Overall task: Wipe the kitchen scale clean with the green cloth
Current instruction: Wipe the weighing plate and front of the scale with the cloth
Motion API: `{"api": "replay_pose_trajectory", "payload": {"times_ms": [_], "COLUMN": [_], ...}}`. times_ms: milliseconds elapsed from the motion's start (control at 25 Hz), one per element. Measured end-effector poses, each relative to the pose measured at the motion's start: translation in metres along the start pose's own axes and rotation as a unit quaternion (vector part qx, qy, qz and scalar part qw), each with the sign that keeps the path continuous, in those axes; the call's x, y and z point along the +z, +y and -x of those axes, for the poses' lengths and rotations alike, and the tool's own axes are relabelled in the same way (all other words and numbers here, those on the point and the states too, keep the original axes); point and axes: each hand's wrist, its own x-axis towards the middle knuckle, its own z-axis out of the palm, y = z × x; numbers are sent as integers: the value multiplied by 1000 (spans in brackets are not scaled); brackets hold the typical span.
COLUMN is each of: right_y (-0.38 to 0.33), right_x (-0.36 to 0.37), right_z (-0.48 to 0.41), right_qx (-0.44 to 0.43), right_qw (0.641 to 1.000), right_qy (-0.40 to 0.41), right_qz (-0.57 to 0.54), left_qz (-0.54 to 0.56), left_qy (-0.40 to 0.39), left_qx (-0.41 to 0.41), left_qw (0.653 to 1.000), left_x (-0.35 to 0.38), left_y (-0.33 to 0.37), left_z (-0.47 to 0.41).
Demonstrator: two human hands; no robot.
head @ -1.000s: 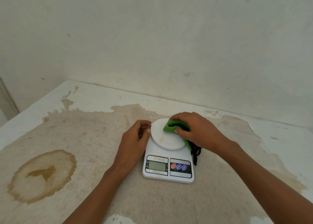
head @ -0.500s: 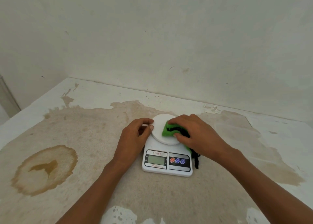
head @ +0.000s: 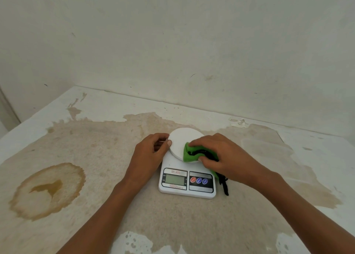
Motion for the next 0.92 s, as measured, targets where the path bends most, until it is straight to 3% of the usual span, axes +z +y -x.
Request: {"api": "replay_pose_trajectory", "payload": {"times_ms": [200, 520, 680, 840, 920], "right_y": [14, 18, 13, 4, 15], "right_x": [0, 13, 19, 15, 5], "right_z": [-21, -3, -14, -13, -19], "right_qx": [42, -142, -108, -188, -168], "right_qw": [997, 978, 980, 970, 976], "right_qy": [58, 77, 109, 50, 39], "right_qz": [29, 129, 129, 144, 135], "left_qz": [-6, -12, -8, -10, -9], "left_qy": [0, -3, 0, -3, -1], "left_qx": [3, 12, 13, 9, 5], "left_qw": [1000, 1000, 1000, 1000, 1000], "left_x": [0, 1, 0, 0, 0], "left_y": [-1, -5, -5, -5, -4], "left_z": [0, -1, -2, -3, -2]}}
